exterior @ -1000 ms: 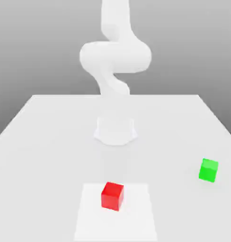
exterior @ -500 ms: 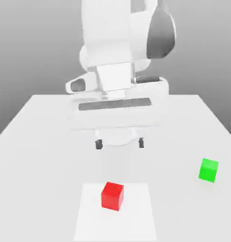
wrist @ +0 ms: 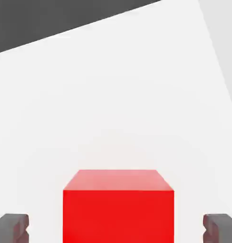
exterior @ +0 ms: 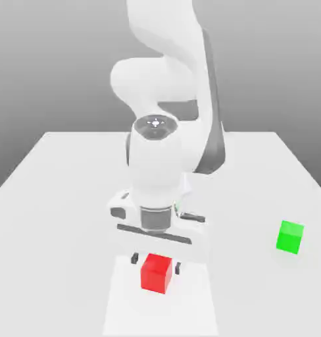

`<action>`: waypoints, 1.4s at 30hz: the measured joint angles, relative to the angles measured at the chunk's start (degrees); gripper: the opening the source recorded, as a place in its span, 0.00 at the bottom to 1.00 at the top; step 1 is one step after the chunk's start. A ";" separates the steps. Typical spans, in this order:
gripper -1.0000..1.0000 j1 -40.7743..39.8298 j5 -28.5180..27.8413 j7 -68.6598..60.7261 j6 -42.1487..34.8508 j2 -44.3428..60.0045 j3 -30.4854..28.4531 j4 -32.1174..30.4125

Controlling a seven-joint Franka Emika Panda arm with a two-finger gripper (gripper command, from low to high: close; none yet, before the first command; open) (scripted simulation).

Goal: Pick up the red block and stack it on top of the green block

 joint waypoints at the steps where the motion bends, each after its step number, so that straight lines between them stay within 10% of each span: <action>1: 0.00 -0.15 0.20 -0.10 0.67 0.81 0.20 0.06; 23: 0.00 -1.73 -0.74 3.22 -12.61 -14.18 6.08 -1.80; 34: 0.00 27.91 2.13 11.92 -18.42 -18.05 22.52 0.50; 40: 0.00 29.60 -8.68 20.49 -8.87 -7.18 20.65 1.17; 41: 1.00 30.14 -10.35 21.70 -7.66 -5.80 19.75 1.26; 42: 1.00 30.14 -10.35 21.70 -7.66 -5.80 19.75 1.26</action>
